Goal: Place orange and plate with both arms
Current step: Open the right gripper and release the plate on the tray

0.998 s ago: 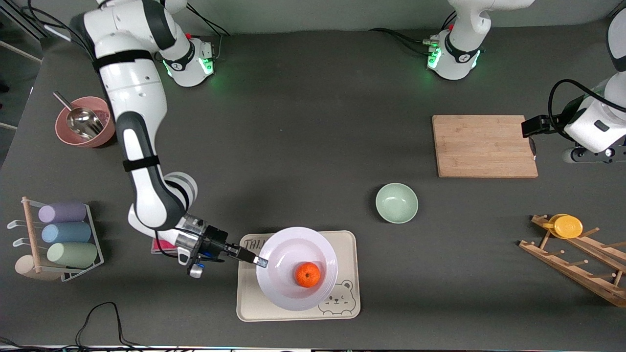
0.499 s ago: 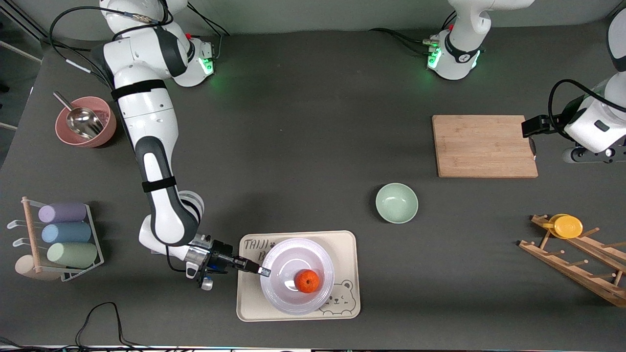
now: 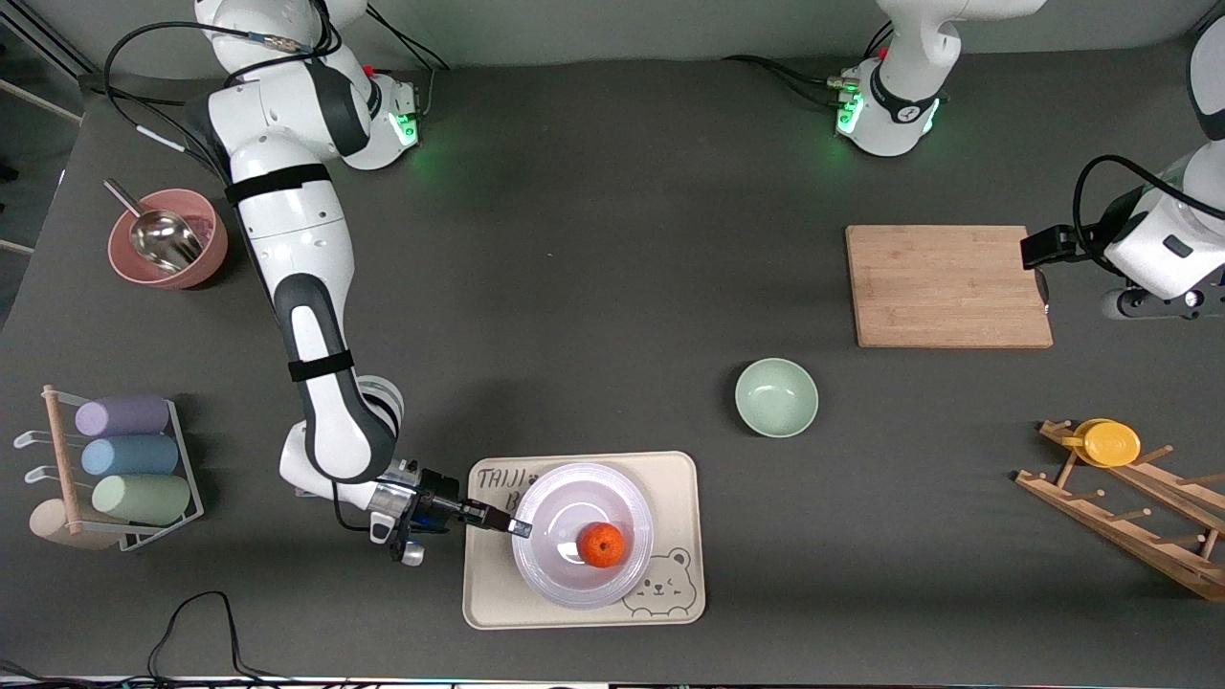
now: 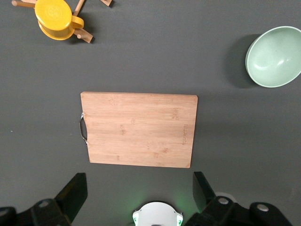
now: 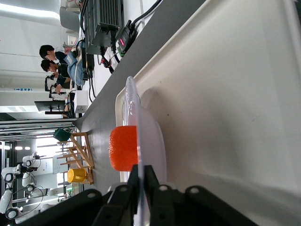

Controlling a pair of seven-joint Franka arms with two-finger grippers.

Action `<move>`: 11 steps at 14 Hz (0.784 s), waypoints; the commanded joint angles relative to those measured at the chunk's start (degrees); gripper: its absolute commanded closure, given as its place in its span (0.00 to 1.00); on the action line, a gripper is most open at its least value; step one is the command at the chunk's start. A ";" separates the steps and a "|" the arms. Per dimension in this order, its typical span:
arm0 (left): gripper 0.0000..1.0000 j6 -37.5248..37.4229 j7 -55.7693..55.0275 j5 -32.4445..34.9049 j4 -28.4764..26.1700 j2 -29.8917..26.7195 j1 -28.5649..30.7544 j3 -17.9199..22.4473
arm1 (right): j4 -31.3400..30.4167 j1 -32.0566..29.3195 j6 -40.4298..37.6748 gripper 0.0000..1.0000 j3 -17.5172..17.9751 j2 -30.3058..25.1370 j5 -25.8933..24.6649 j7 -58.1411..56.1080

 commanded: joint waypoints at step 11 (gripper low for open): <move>0.00 -1.25 0.28 0.41 1.34 0.45 0.09 0.00 | 2.64 -0.15 0.74 0.00 -0.02 -4.22 -29.16 14.74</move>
